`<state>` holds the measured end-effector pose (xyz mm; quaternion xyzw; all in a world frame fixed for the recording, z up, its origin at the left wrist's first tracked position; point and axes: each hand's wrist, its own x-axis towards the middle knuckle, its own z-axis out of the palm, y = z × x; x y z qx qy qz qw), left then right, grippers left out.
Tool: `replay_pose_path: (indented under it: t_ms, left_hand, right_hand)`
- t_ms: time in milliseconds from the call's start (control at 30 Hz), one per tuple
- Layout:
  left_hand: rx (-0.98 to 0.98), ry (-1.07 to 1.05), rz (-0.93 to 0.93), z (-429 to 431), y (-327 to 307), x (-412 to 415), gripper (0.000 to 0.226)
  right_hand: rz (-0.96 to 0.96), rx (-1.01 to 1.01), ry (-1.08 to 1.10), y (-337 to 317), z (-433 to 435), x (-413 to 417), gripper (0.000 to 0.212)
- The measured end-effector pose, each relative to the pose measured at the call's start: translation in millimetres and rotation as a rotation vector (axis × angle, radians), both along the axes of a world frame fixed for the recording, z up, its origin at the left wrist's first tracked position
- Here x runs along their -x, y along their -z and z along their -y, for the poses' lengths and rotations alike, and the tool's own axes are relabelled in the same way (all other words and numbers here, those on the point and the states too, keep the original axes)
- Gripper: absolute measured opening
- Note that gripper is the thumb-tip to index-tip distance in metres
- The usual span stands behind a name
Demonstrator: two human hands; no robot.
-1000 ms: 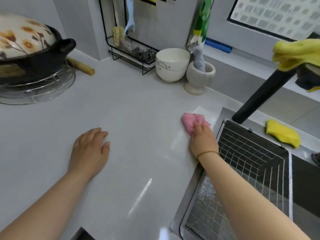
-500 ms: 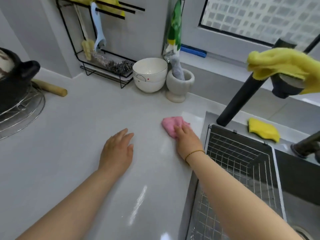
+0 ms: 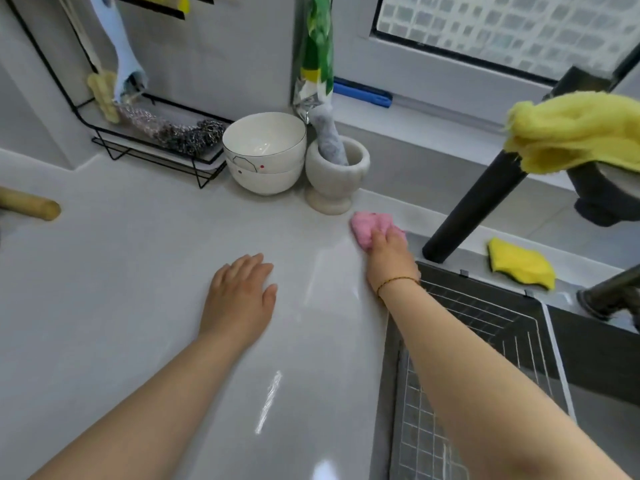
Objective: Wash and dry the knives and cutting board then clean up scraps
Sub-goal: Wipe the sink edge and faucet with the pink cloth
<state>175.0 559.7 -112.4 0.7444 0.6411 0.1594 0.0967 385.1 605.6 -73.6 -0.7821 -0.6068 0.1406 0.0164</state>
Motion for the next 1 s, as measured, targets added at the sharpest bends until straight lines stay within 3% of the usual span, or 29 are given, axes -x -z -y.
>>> replay_pose_path:
  t_ms: [133, 200, 367, 533, 600, 700, 833, 1000]
  left_hand:
    - [-0.018, 0.025, -0.029, -3, 3, 1, 0.048]
    - [-0.02, 0.03, -0.082, -4, 3, 3, 0.043]
    - [0.007, 0.041, -0.085, -4, 2, 2, 0.046]
    - [0.013, -0.018, -0.008, 0, 1, -4, 0.045]
    - [0.032, -0.071, 0.0, 3, -4, -4, 0.03]
    - [0.011, -0.095, 0.017, 10, -12, -22, 0.026]
    - [0.002, 0.203, 0.078, 22, -27, -92, 0.043]
    - [-0.001, 0.609, 0.103, 31, -65, -226, 0.042]
  right_hand:
    - [0.007, 0.046, 0.231, -12, -22, -12, 0.071]
    - [0.012, 0.025, 0.242, -10, -23, -7, 0.067]
    - [0.024, -0.021, 0.005, -6, -10, -17, 0.039]
    - [-0.055, 0.025, -0.21, -24, 23, -38, 0.042]
    - [-0.142, -0.055, -0.226, -34, 42, -45, 0.041]
    - [-0.247, -0.234, -0.161, -43, 80, -71, 0.042]
    - [-0.325, -0.379, 0.001, -43, 122, -123, 0.043]
    - [-0.386, -0.539, 0.291, -40, 155, -188, 0.041]
